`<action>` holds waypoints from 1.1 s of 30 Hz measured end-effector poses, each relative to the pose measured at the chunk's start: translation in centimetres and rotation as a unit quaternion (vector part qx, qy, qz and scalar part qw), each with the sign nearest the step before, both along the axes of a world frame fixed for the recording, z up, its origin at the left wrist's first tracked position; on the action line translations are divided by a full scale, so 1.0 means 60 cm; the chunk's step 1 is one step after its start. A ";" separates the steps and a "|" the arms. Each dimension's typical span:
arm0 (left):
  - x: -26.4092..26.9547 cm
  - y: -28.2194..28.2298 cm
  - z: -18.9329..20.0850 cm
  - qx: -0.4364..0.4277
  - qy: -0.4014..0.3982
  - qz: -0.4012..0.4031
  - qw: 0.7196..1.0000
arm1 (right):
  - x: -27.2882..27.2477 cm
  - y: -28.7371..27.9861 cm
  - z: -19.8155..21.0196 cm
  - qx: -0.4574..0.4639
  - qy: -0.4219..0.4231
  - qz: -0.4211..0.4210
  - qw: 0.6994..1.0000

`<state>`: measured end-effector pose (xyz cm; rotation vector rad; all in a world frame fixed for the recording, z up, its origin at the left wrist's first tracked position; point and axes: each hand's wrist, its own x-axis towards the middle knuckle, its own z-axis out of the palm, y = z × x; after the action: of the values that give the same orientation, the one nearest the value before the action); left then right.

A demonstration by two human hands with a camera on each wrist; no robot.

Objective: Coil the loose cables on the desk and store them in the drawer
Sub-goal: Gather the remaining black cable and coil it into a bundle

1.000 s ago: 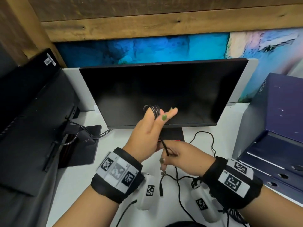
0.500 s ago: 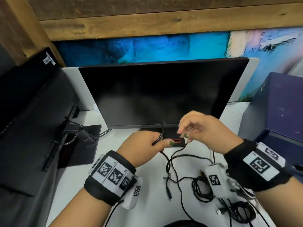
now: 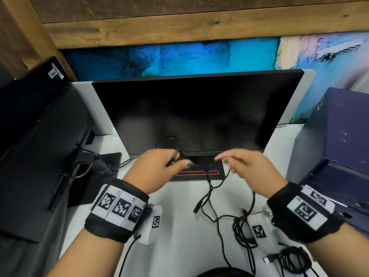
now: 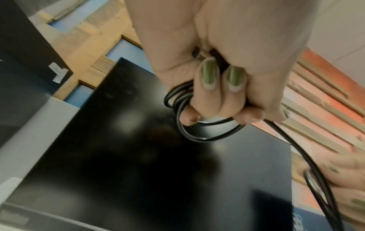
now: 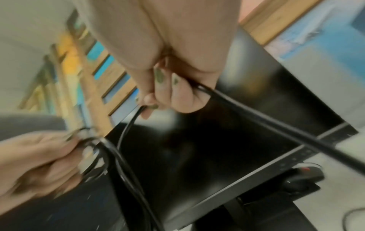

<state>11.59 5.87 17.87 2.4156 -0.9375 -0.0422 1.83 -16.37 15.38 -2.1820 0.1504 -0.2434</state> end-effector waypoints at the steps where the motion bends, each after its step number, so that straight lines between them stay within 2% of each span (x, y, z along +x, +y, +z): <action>1: 0.005 0.009 0.005 -0.005 -0.014 0.017 1.000 | 0.004 -0.021 -0.006 0.042 -0.026 -0.056 0.997; 3: 0.018 0.031 0.018 -0.027 -0.050 0.067 0.996 | 0.007 -0.071 -0.023 0.089 -0.037 -0.178 0.979; 5: 0.030 0.057 0.033 -0.067 -0.099 0.154 0.981 | 0.001 -0.115 -0.045 0.133 -0.017 -0.265 0.955; 7: 0.051 0.093 0.047 -0.131 -0.146 0.254 0.947 | -0.015 -0.144 -0.057 0.197 -0.009 -0.328 0.924; 9: 0.083 0.139 0.057 -0.215 -0.161 0.346 0.899 | -0.031 -0.158 -0.064 0.205 0.008 -0.380 0.902; 11: 0.106 0.175 0.069 -0.293 -0.131 0.399 0.859 | -0.042 -0.160 -0.071 0.213 0.016 -0.387 0.897; 12: 0.113 0.183 0.073 -0.322 -0.111 0.403 0.850 | -0.042 -0.153 -0.074 0.221 0.021 -0.371 0.902; 14: 0.107 0.172 0.084 -0.334 -0.076 0.382 0.858 | -0.039 -0.134 -0.078 0.207 0.040 -0.336 0.918; 18: 0.089 0.116 0.070 -0.368 -0.008 0.287 0.884 | -0.024 -0.099 -0.089 0.146 0.081 -0.294 0.941; 19: 0.083 0.100 0.064 -0.384 0.016 0.266 0.884 | -0.021 -0.094 -0.089 0.101 0.109 -0.279 0.949; 21: 0.071 0.073 0.051 -0.393 0.060 0.224 0.890 | -0.016 -0.084 -0.088 -0.046 0.183 -0.237 0.953; 23: 0.057 0.048 0.043 -0.392 0.103 0.183 0.896 | -0.012 -0.063 -0.072 -0.114 0.173 -0.199 0.958; 25: 0.044 0.025 0.037 -0.396 0.155 0.161 0.891 | -0.008 -0.035 -0.044 -0.100 0.095 -0.157 0.978; 28: 0.020 -0.010 0.030 -0.402 0.252 0.118 0.872 | -0.006 0.022 0.003 0.003 0.013 -0.037 0.999; 30: 0.004 -0.030 0.025 -0.415 0.306 0.075 0.854 | 0.000 0.054 0.016 0.091 -0.002 0.036 0.995; 33: -0.015 -0.047 0.022 -0.423 0.370 0.028 0.827 | 0.013 0.078 0.022 0.171 -0.068 0.042 0.982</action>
<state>10.71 3.08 19.18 1.3868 -0.3719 -0.4171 2.62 -11.66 16.71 -1.8192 0.0208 -0.2962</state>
